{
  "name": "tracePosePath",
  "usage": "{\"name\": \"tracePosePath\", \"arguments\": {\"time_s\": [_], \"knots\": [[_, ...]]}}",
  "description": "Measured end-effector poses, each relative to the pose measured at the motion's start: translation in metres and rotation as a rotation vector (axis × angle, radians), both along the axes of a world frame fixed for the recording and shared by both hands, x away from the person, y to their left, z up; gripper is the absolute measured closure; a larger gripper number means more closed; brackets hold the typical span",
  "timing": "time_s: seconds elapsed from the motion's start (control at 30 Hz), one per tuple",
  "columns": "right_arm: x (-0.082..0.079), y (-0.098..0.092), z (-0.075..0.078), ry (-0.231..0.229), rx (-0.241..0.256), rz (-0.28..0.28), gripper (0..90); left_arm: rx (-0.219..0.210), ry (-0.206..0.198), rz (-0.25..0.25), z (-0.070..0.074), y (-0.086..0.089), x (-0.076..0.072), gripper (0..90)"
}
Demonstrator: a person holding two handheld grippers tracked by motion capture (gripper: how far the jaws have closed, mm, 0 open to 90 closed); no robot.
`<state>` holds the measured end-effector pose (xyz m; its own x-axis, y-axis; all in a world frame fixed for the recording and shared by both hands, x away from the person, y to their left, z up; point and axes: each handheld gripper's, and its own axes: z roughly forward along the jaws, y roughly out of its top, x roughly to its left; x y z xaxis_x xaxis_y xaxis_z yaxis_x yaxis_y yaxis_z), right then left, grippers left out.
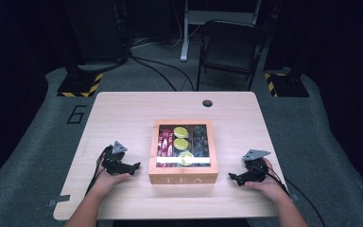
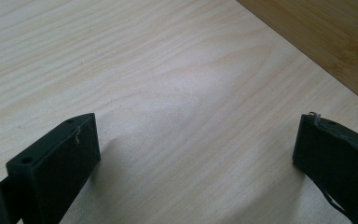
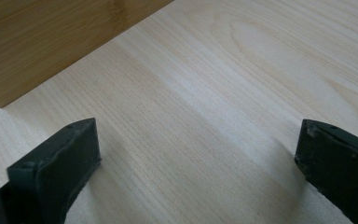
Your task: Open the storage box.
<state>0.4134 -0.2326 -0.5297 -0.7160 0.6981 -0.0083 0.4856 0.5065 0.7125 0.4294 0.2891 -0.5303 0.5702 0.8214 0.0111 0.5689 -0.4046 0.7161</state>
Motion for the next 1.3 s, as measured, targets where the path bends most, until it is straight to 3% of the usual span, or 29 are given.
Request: {"name": "tracePosePath", "arguments": {"time_s": [0.3,0.4,0.43,0.57,0.6,0.63,0.7,0.83,1.03,1.17,1.23,1.27,1.3], "knots": [[-0.001,0.002,0.003,0.011,0.004,-0.025,6.5,-0.007,-0.007,0.023,0.001,0.001,-0.001,3.9],[-0.001,0.001,0.003,0.014,0.002,-0.018,7.7,-0.011,-0.004,0.030,0.003,0.002,-0.002,10.5],[-0.002,0.001,0.004,0.016,-0.001,-0.025,11.9,-0.009,0.001,0.024,0.005,0.003,-0.002,16.8],[-0.003,0.002,0.007,0.019,-0.004,-0.030,17.6,-0.003,0.001,0.036,0.006,0.002,-0.003,19.7],[-0.003,0.001,0.009,0.028,-0.012,-0.017,26.8,-0.003,0.007,0.038,0.007,0.002,-0.004,22.9],[-0.003,0.001,0.009,0.028,-0.012,-0.017,26.8,0.002,0.017,0.033,0.008,0.002,-0.004,22.9],[-0.003,0.003,0.013,0.033,-0.018,-0.024,36.5,-0.013,0.023,0.036,0.013,0.000,-0.007,25.6],[-0.006,0.003,0.019,0.049,-0.012,-0.027,40.0,-0.032,0.028,0.013,0.025,-0.003,-0.015,29.6],[-0.018,0.009,0.034,-0.007,-0.020,-0.011,40.7,-0.064,0.029,-0.012,0.037,-0.011,-0.026,29.2],[-0.024,0.016,0.045,-0.035,-0.019,0.000,41.0,-0.106,0.004,-0.006,0.050,-0.015,-0.034,29.6],[-0.031,0.020,0.061,-0.073,0.019,-0.016,40.6,-0.113,-0.017,-0.010,0.059,-0.017,-0.037,29.6],[-0.031,0.020,0.061,-0.073,0.019,-0.016,40.6,-0.113,-0.017,-0.010,0.059,-0.017,-0.037,29.6],[-0.034,0.022,0.071,-0.081,0.037,-0.032,40.8,-0.138,-0.011,-0.002,0.066,-0.019,-0.039,29.6]]}}
